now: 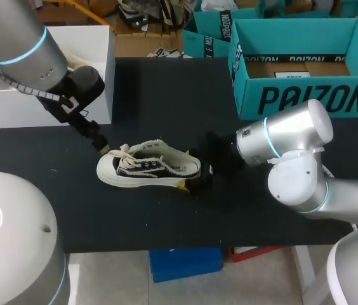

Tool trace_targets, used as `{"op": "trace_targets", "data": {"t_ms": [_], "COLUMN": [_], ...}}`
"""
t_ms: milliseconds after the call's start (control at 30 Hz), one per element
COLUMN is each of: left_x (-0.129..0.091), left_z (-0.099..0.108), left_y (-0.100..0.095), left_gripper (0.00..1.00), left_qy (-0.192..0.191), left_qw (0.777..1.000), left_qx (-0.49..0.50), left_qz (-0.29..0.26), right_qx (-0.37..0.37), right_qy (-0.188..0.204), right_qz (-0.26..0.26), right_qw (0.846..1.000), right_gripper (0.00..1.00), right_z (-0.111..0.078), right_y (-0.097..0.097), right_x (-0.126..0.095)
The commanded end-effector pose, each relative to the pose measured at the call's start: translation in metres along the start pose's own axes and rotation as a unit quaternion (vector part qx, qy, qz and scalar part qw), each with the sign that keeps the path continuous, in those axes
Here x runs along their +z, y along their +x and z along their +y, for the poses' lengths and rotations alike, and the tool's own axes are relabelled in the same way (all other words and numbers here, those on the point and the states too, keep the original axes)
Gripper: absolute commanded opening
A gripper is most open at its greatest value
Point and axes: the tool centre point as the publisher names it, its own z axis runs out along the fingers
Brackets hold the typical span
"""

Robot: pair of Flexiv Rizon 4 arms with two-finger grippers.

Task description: Take the shoe out of the shoebox, open the shoe tongue, remove and reinsert the insole, then place the shoe into the shoebox

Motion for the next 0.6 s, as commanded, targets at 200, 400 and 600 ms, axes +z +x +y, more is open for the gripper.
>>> {"op": "trace_targets", "data": {"t_ms": [200,400,600], "left_x": [0.019,0.043,0.076], "left_z": [-0.037,-0.057,-0.071], "left_y": [0.02,0.033,0.041], "left_gripper": [1.0,1.0,1.0], "left_qy": [-0.091,-0.105,-0.124], "left_qw": [0.917,0.902,0.886], "left_qx": [-0.365,-0.381,-0.391], "left_qz": [-0.136,-0.175,-0.215], "right_qx": [0.001,0.001,0.001], "right_qy": [0.002,0.002,0.002], "right_qz": [-0.001,-0.001,-0.001], "right_qw": [1.0,1.0,1.0], "right_gripper": [0.0,0.0,0.0], "right_z": [0.0,0.0,0.0], "right_y": [0.001,0.001,0.001], "right_x": [0.003,0.003,0.003]}}
